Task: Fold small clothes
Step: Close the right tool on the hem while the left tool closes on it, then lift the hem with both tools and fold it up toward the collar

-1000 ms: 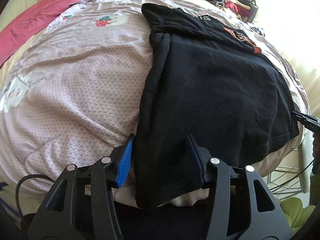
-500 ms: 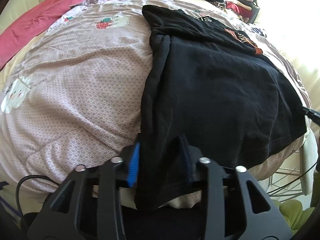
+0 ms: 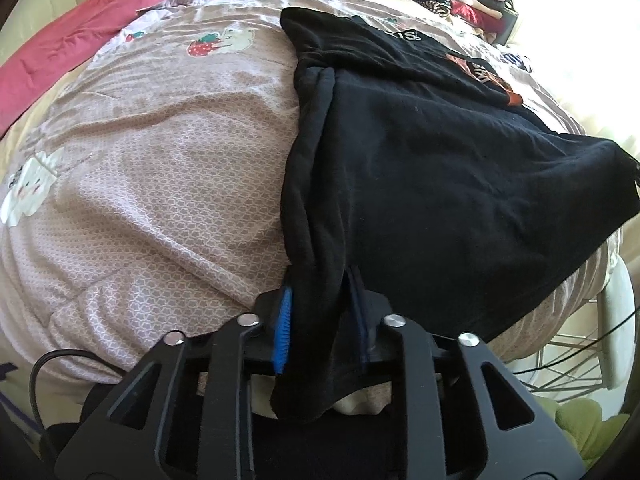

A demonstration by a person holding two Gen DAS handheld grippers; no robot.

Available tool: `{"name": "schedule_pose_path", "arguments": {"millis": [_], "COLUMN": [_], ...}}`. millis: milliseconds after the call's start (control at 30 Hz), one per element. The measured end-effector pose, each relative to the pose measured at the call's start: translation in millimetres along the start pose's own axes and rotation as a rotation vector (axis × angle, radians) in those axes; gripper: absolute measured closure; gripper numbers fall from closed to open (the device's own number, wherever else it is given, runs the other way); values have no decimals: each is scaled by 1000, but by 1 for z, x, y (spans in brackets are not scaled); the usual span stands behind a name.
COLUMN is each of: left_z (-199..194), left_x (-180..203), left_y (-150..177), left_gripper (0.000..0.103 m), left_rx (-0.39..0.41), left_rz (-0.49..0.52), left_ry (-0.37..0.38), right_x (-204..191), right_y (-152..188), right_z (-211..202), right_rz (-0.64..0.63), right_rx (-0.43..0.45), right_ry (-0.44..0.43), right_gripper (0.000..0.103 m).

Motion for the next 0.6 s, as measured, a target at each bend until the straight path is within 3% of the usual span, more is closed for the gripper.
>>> {"name": "schedule_pose_path", "arguments": {"millis": [267,600], "left_z": [-21,-50], "left_x": [1,-14], "left_y": [-12,-70], "left_gripper": [98,98], "left_rx": [71,211], "left_rz": [-7,-62], "left_ry": [31,33], "right_x": [1,1], "right_y": [1,-29], "right_z": [1,1], "right_rz": [7,11], "right_rx": [10,82], "right_ry": [1,-4], "right_gripper": [95,95]}}
Point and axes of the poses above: each gripper's, at about its wrist camera, not at the fingertips, and z roughly the way its jaws point, x to its right, y to its underside, the point moved 3 cm from there along z, roughly the way its jaws point, and after that the axes turned 4 degrees about z, right-handed, at the moved point
